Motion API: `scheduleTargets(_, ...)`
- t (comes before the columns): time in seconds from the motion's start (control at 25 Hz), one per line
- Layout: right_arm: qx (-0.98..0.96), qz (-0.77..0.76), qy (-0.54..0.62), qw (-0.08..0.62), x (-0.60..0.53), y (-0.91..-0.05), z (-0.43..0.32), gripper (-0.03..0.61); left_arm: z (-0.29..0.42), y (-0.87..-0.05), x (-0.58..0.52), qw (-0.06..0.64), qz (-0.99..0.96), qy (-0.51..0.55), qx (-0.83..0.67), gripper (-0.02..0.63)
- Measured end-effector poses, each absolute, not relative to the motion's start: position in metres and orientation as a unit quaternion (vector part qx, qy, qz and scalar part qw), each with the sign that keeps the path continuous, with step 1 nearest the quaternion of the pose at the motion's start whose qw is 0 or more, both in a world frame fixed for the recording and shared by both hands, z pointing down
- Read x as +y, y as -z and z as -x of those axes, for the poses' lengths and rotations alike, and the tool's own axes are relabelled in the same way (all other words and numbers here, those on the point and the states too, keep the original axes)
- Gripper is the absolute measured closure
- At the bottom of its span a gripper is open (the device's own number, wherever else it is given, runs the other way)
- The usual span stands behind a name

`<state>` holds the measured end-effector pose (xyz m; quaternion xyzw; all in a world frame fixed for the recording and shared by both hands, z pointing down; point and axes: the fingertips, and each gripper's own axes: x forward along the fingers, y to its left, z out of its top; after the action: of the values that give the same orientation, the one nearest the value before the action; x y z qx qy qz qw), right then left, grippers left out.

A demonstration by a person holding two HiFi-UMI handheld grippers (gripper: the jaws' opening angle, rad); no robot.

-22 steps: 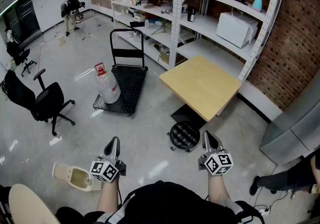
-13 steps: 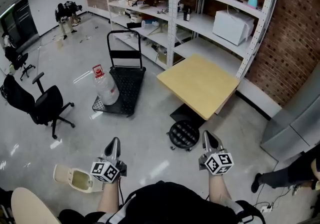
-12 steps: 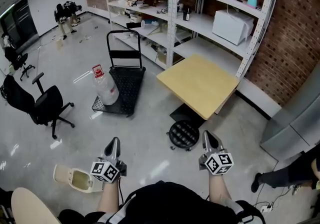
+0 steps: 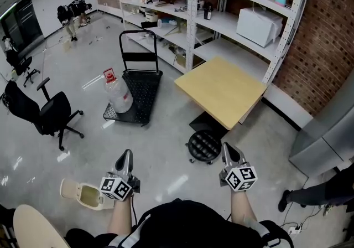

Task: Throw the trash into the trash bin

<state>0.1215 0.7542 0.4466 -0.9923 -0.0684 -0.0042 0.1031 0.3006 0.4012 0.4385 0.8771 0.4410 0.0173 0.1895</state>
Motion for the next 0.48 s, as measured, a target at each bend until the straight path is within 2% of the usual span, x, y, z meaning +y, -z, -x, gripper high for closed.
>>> scheduleTargets(0.48, -0.032, 0.991, 0.023, 0.128, 0.762, -0.460, -0.147, 0.572, -0.281, -0.450, 0.364, 0.189, -0.910, -0.015, 0.367, 0.614)
